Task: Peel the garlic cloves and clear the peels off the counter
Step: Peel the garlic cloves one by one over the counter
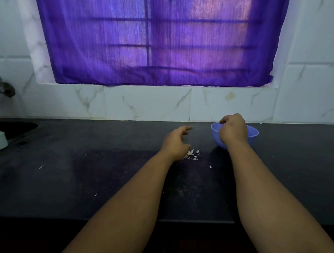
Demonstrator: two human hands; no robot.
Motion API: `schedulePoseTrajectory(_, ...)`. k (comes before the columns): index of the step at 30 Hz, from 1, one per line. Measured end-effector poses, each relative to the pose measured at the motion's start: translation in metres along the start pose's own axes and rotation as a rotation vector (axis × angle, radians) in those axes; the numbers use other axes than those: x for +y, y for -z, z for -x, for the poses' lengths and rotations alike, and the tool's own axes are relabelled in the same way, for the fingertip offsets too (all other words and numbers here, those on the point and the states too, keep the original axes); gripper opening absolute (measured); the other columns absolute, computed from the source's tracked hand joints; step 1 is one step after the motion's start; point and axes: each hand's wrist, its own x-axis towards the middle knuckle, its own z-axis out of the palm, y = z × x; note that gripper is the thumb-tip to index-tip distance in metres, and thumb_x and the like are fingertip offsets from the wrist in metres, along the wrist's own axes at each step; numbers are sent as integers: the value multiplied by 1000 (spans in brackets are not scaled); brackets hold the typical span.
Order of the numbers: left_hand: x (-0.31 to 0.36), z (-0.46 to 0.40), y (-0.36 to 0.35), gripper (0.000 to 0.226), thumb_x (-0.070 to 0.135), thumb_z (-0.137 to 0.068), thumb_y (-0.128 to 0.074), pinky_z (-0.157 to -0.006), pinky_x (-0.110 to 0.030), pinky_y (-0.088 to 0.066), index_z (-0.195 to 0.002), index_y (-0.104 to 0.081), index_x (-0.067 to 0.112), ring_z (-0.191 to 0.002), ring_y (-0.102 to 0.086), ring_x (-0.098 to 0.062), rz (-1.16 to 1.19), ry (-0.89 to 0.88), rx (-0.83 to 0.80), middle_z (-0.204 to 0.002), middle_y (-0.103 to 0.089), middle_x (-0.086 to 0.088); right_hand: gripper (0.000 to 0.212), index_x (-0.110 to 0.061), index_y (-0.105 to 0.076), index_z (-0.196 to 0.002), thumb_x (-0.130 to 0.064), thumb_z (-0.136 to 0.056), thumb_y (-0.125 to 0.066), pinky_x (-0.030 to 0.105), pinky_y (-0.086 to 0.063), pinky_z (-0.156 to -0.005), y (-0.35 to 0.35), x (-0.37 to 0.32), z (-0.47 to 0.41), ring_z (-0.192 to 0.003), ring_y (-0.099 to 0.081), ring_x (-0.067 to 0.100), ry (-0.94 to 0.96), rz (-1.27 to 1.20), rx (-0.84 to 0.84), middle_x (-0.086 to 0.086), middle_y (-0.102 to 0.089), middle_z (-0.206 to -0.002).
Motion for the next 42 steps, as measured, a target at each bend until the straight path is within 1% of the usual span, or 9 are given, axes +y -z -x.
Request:
schedulePoseTrajectory(4, -4, -5, 9, 60, 4, -83, -59, -100, -39, -47, -140, -46, 19, -122, -51, -22, -40, 26, 101, -142, -46, -5, 42, -7, -57, -126, 7, -89, -44, 39, -40, -91, 0, 0, 3, -116, -45, 34, 108, 141, 73, 17, -51, -124)
schedulePoseTrajectory(8, -10, -8, 19, 43, 2, -86, -60, -93, -43, -52, -127, -57, 14, -101, -58, -21, 61, 128, 251, -133, -51, -8, 31, -3, -68, -110, 8, -87, -50, 27, -39, -85, -4, -14, 7, -105, -55, 31, 309, -166, 85, 18, -60, -112)
schedulePoseTrajectory(12, -14, -8, 26, 31, -1, -84, -66, -75, -39, -58, -113, -61, 5, -94, -64, -23, 203, 187, 391, -111, -63, -9, 13, -6, -75, -95, -4, -84, -69, 23, -46, -79, -22, -32, 27, -84, -65, 21, 461, -202, -257, 12, -73, -93)
schedulePoseTrajectory(17, -11, -6, 28, 18, 21, -83, -73, -66, -34, -58, -75, -58, 15, -72, -70, -25, 210, 203, 429, -77, -68, -7, 22, -13, -72, -110, -10, -89, -64, 27, -50, -85, -49, -36, 37, -95, -67, 21, 525, 130, -595, 5, -72, -106)
schedulePoseTrajectory(22, -16, -10, 27, 18, 27, -86, -66, -73, -33, -57, -70, -60, 21, -59, -61, -13, 84, 250, 421, -70, -67, 1, 10, -15, -73, -90, -7, -83, -70, 25, -49, -71, -54, -35, 34, -77, -64, 15, 489, 150, -597, 5, -72, -90)
schedulePoseTrajectory(27, -17, -11, 24, 9, 23, -84, -69, -83, -35, -55, -79, -62, 22, -89, -67, -21, 13, 231, 310, -86, -70, 0, 9, -12, -62, -88, -14, -85, -71, 27, -44, -68, -54, -34, 33, -76, -57, 17, 454, 19, -530, 1, -61, -82)
schedulePoseTrajectory(30, -17, -11, 23, 9, 22, -83, -70, -83, -40, -56, -82, -61, 22, -92, -67, -22, 25, 218, 286, -84, -68, 2, 8, -10, -64, -90, -13, -85, -71, 28, -47, -70, -45, -34, 30, -76, -58, 16, 410, -109, -385, 0, -61, -81)
schedulePoseTrajectory(33, -17, -10, 23, 9, 22, -83, -70, -83, -40, -56, -85, -61, 21, -91, -67, -21, 47, 217, 279, -81, -66, 5, 8, -11, -67, -84, -6, -81, -73, 16, -43, -59, -40, -29, 27, -59, -56, 0, 332, -203, -340, -5, -61, -67)
schedulePoseTrajectory(42, -17, -10, 21, 11, 24, -84, -70, -79, -35, -57, -89, -61, 19, -86, -68, -20, 51, 206, 275, -84, -65, 2, 15, -5, -72, -102, -10, -90, -64, 28, -48, -82, -38, -40, 26, -95, -66, 25, 423, 18, -437, 11, -72, -100)
